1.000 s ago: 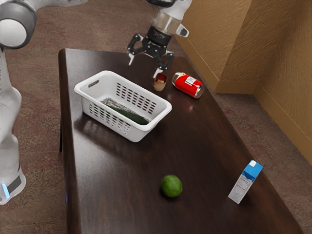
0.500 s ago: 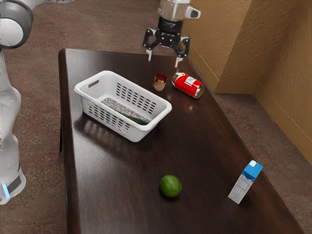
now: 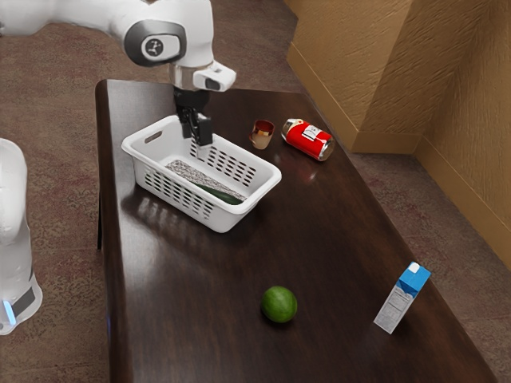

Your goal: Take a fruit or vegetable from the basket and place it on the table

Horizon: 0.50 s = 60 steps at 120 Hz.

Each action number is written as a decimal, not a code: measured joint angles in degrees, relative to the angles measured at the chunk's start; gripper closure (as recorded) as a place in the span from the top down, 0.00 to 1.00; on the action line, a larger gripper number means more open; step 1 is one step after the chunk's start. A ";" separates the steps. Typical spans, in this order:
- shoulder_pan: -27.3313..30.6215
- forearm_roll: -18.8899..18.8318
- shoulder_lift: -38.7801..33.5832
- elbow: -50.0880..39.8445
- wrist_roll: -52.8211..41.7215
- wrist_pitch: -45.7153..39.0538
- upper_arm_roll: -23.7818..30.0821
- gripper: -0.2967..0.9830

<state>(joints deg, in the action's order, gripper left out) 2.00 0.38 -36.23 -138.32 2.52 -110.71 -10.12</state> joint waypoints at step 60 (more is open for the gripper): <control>0.73 0.29 5.87 -1.35 -28.31 -4.42 -0.16 0.75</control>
<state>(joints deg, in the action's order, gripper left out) 2.73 0.67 -30.36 -139.67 -25.80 -115.13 -10.28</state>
